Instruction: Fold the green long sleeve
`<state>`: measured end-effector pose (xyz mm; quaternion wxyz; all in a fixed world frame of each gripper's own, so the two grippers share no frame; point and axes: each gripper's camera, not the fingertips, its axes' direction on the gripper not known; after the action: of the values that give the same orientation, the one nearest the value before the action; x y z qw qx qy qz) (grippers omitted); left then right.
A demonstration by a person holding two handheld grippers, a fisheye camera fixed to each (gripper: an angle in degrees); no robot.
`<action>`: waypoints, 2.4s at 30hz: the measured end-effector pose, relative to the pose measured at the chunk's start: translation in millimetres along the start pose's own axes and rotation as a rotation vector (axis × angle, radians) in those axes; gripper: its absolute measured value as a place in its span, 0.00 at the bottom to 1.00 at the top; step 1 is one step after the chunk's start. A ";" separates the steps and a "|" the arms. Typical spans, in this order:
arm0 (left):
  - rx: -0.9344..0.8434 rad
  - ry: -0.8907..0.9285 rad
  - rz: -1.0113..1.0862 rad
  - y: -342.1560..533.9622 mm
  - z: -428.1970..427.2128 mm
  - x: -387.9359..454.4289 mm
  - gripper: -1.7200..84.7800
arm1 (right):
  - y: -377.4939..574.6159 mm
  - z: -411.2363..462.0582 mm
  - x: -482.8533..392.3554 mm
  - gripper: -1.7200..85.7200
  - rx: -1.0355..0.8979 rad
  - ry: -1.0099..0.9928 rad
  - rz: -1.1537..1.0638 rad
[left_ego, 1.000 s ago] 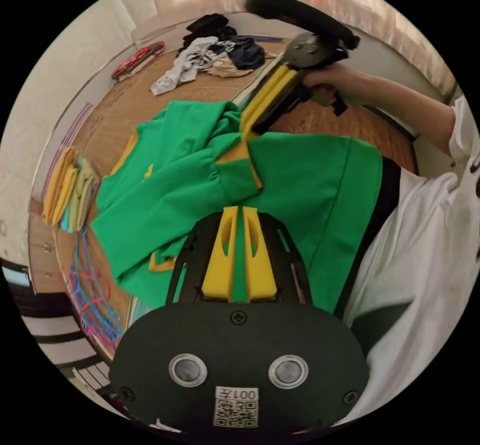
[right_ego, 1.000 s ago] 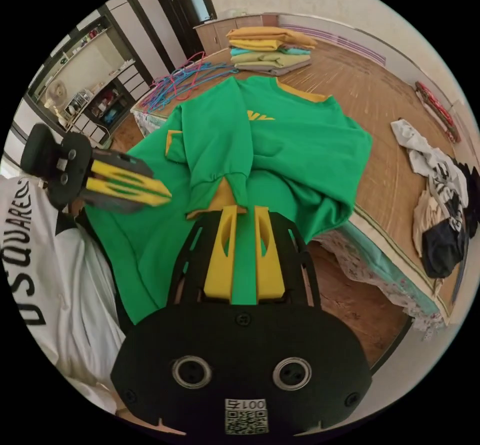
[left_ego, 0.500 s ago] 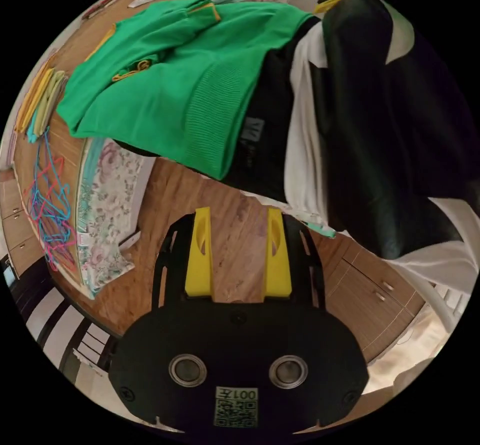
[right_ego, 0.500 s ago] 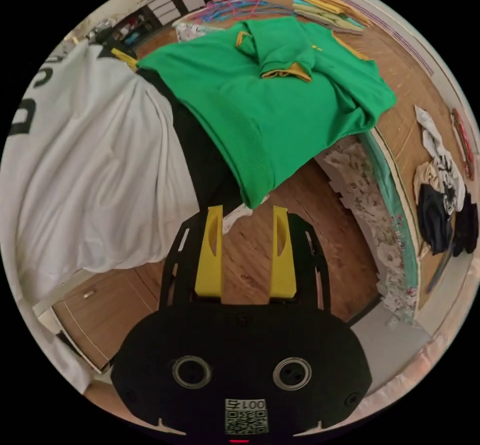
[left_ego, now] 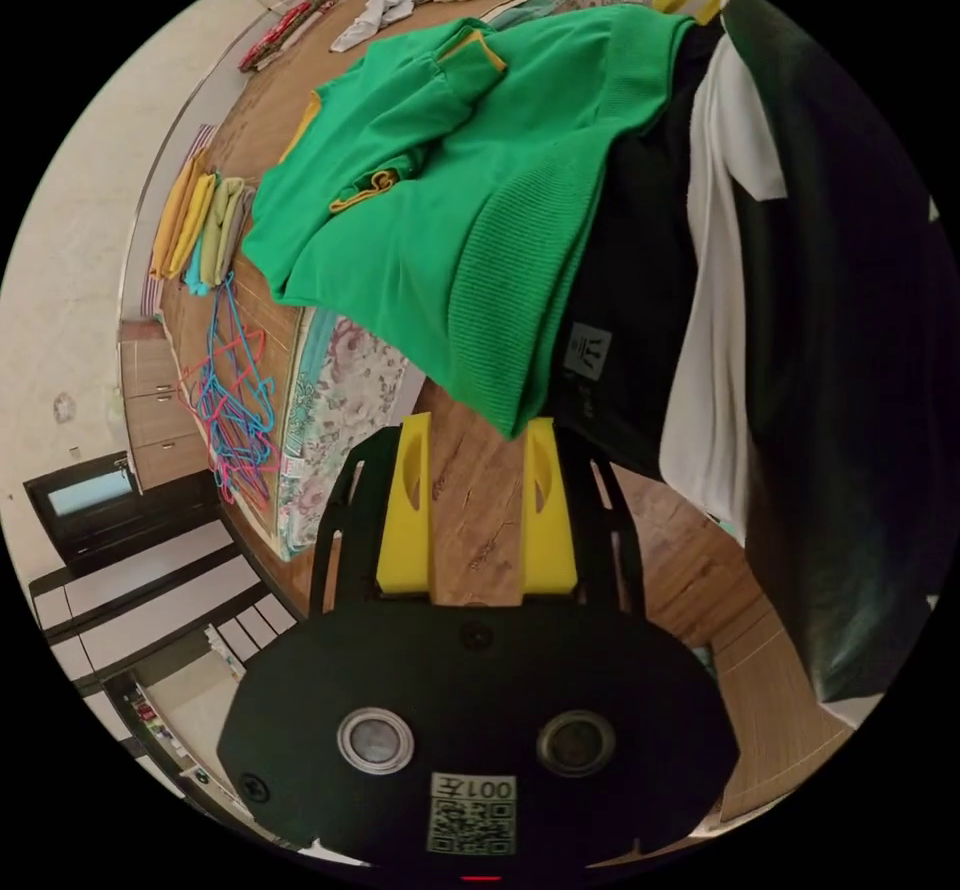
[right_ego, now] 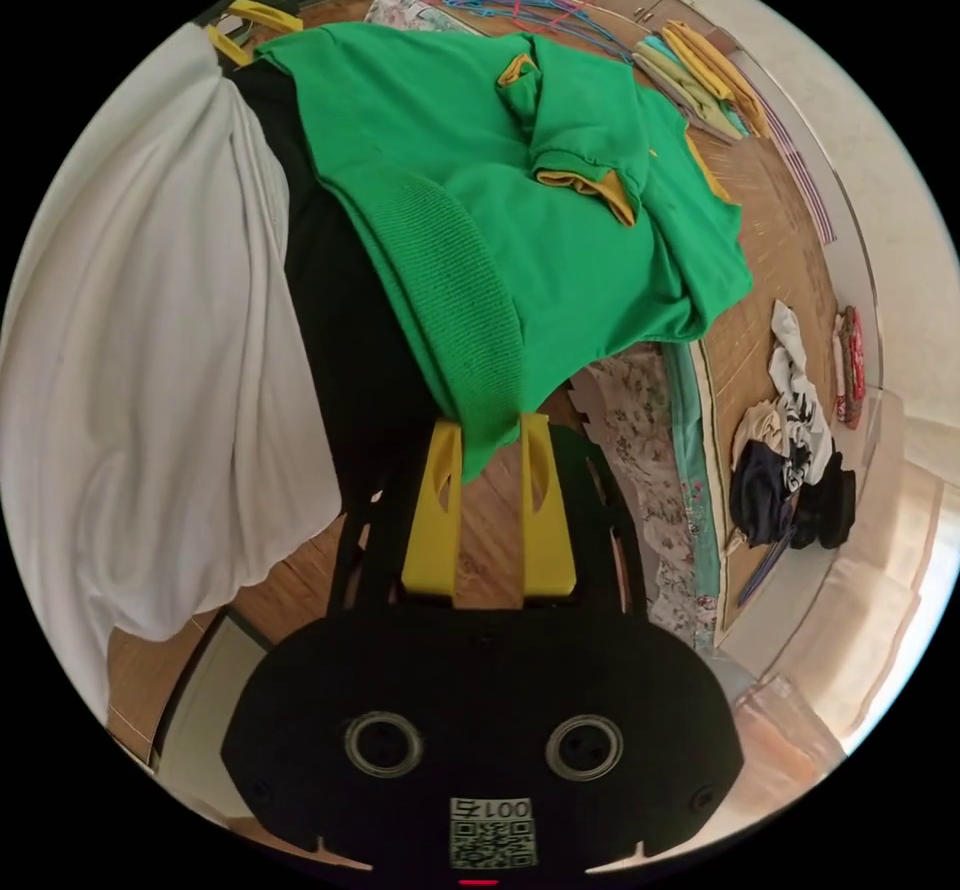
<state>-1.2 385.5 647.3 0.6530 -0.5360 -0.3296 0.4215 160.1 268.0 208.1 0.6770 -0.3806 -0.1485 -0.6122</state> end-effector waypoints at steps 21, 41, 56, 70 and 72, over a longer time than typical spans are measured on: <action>0.191 0.006 -0.186 64.7 -64.1 -81.3 0.01 | 91.6 -32.4 80.0 0.04 0.291 -0.031 0.299; 0.354 -0.054 -0.119 -25.7 -89.9 -344.3 0.01 | 35.0 -35.7 320.3 0.03 0.513 0.009 0.296; -0.004 0.316 -0.330 -250.1 143.4 -586.5 0.03 | -208.1 177.3 567.8 0.06 0.115 -0.151 0.481; 0.016 0.109 -0.439 -233.1 102.6 -615.8 0.01 | -178.6 157.0 654.7 0.09 0.287 -0.393 0.677; 0.035 0.077 -0.367 -234.3 83.9 -593.7 0.01 | -171.3 143.6 651.3 0.07 0.264 -0.305 0.683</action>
<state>-282.8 -132.0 906.6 0.7402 -0.4712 -0.3892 0.2803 171.0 -91.4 795.3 0.8549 -0.4044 -0.1898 -0.2637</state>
